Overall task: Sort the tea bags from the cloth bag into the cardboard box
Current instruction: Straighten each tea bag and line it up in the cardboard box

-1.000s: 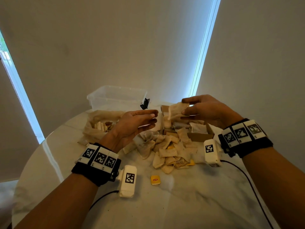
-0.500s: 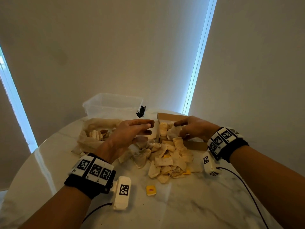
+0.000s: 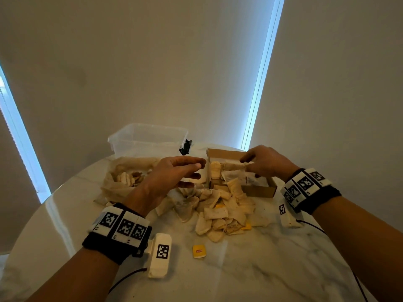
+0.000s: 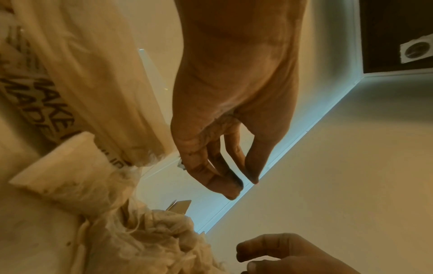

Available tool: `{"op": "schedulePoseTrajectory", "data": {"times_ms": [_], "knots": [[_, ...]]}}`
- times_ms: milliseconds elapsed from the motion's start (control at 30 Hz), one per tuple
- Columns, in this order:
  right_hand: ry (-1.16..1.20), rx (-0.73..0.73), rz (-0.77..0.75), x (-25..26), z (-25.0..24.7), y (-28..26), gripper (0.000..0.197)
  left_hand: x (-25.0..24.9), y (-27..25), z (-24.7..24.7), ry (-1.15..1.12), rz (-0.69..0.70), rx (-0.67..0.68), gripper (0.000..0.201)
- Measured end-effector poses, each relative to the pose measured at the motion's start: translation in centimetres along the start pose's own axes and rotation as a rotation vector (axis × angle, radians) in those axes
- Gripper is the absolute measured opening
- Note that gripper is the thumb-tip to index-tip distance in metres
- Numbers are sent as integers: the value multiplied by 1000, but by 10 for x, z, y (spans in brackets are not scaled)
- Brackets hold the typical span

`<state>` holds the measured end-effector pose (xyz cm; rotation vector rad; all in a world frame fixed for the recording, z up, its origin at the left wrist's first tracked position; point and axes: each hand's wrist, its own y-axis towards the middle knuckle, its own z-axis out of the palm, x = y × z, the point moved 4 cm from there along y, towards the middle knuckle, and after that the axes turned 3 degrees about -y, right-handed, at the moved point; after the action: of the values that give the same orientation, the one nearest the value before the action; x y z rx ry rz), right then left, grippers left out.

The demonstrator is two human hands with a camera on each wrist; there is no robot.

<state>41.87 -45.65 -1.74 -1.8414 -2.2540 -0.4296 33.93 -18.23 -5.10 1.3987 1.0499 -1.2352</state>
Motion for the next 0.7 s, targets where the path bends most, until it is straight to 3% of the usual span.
{"op": "schedulePoseTrajectory", "data": {"times_ms": [100, 200, 267, 433, 600, 700], "knots": [[-87, -71, -92, 4, 1, -5, 28, -8, -1, 5, 79, 31, 39, 21], [-208, 130, -133, -2, 25, -9, 26, -17, 2, 20, 210, 18, 126, 22], [-210, 188, -126, -9, 28, -9, 29, -21, 8, 31, 322, 22, 172, 22], [-45, -26, -97, -27, -5, -4, 33, -24, 39, 63, 690, 90, 285, 29], [-117, 124, -89, -42, 19, -5, 26, -13, 72, 117, 979, 58, 394, 38], [-142, 123, -125, -41, 12, -3, 30, -3, 84, 143, 1160, -18, 479, 41]]}}
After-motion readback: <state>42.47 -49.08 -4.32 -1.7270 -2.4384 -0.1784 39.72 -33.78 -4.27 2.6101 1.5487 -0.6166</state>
